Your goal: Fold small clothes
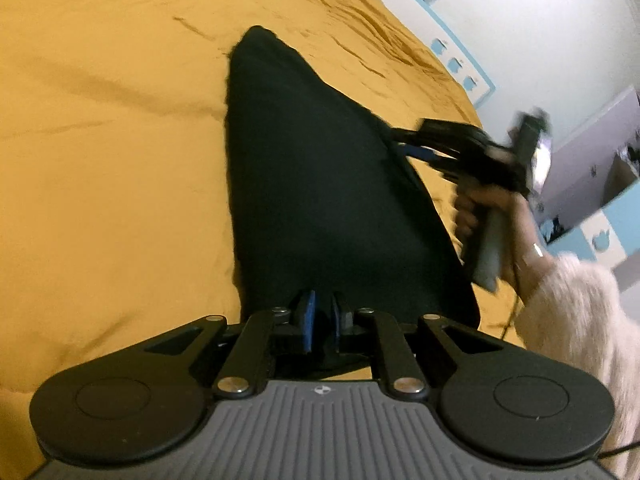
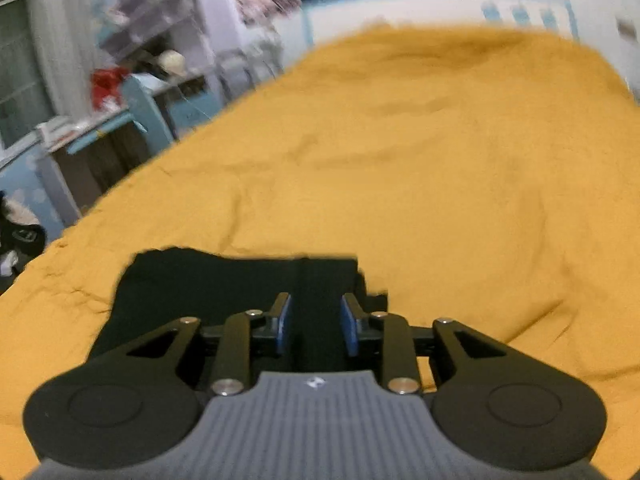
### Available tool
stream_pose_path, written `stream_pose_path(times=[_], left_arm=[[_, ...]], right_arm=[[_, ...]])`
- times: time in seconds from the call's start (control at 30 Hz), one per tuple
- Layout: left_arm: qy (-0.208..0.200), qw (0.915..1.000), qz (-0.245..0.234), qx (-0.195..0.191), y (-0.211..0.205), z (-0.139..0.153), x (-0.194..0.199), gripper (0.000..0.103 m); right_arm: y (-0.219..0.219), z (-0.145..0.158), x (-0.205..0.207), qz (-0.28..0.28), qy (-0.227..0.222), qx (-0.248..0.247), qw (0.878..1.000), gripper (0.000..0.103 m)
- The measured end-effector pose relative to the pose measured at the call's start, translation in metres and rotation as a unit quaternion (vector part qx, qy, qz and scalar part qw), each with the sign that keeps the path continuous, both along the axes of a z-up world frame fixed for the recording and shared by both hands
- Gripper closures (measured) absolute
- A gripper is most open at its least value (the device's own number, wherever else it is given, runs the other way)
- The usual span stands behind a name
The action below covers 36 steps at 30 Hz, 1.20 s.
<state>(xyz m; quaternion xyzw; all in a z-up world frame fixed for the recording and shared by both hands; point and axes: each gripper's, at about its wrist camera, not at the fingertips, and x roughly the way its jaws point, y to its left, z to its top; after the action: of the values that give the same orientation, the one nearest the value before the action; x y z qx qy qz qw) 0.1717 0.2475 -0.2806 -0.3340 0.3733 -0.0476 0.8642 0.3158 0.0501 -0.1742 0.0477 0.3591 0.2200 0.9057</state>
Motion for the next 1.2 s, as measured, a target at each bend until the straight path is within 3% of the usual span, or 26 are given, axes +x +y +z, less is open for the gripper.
stream_pose_path(times=[0.13, 0.23, 0.3, 0.4, 0.47, 0.5, 0.57, 0.63, 0.77, 0.9, 1.03, 1.2], left_arm=[[0.003, 0.9999, -0.009, 0.006, -0.001, 0.002, 0.003, 0.085], [0.011, 0.9999, -0.010, 0.001, 0.000, 0.005, 0.006, 0.079], [0.011, 0.9999, -0.008, 0.004, -0.001, 0.011, 0.006, 0.075], [0.001, 0.9995, 0.005, 0.030, -0.009, 0.028, 0.001, 0.070], [-0.005, 0.9986, 0.015, 0.050, -0.017, 0.046, -0.004, 0.058], [-0.006, 0.9978, 0.018, 0.063, -0.022, 0.055, -0.007, 0.047], [-0.013, 0.9945, 0.025, 0.101, -0.036, 0.075, -0.015, 0.039], [-0.023, 0.9889, 0.038, 0.142, -0.052, 0.094, -0.025, 0.032], [-0.017, 0.9744, 0.076, 0.211, -0.086, 0.121, -0.045, 0.030], [0.006, 0.9720, 0.099, 0.213, -0.111, 0.130, -0.064, 0.030], [0.016, 0.9687, 0.097, 0.228, -0.128, 0.135, -0.079, 0.030], [0.021, 0.9667, 0.093, 0.237, -0.143, 0.142, -0.093, 0.030]], right_arm=[[0.020, -0.024, 0.016, -0.013, 0.005, -0.087, 0.996, 0.084], [0.024, -0.023, 0.011, 0.009, -0.016, -0.101, 0.995, 0.075], [0.022, -0.011, -0.001, 0.019, -0.038, -0.094, 0.995, 0.066], [0.005, 0.023, -0.032, 0.025, -0.070, -0.063, 0.995, 0.065], [-0.011, 0.047, -0.064, 0.025, -0.082, -0.046, 0.995, 0.051], [-0.015, 0.057, -0.084, 0.028, -0.087, -0.041, 0.995, 0.047], [-0.034, 0.077, -0.125, 0.036, -0.097, -0.022, 0.994, 0.035], [-0.055, 0.093, -0.170, 0.042, -0.103, -0.005, 0.994, 0.033], [-0.083, 0.112, -0.254, 0.024, -0.104, -0.027, 0.994, 0.024], [-0.109, 0.118, -0.312, -0.007, -0.082, -0.047, 0.995, 0.024], [-0.127, 0.120, -0.341, -0.018, -0.044, -0.027, 0.999, 0.024], [-0.133, 0.125, -0.357, -0.023, -0.039, -0.043, 0.998, 0.024]])
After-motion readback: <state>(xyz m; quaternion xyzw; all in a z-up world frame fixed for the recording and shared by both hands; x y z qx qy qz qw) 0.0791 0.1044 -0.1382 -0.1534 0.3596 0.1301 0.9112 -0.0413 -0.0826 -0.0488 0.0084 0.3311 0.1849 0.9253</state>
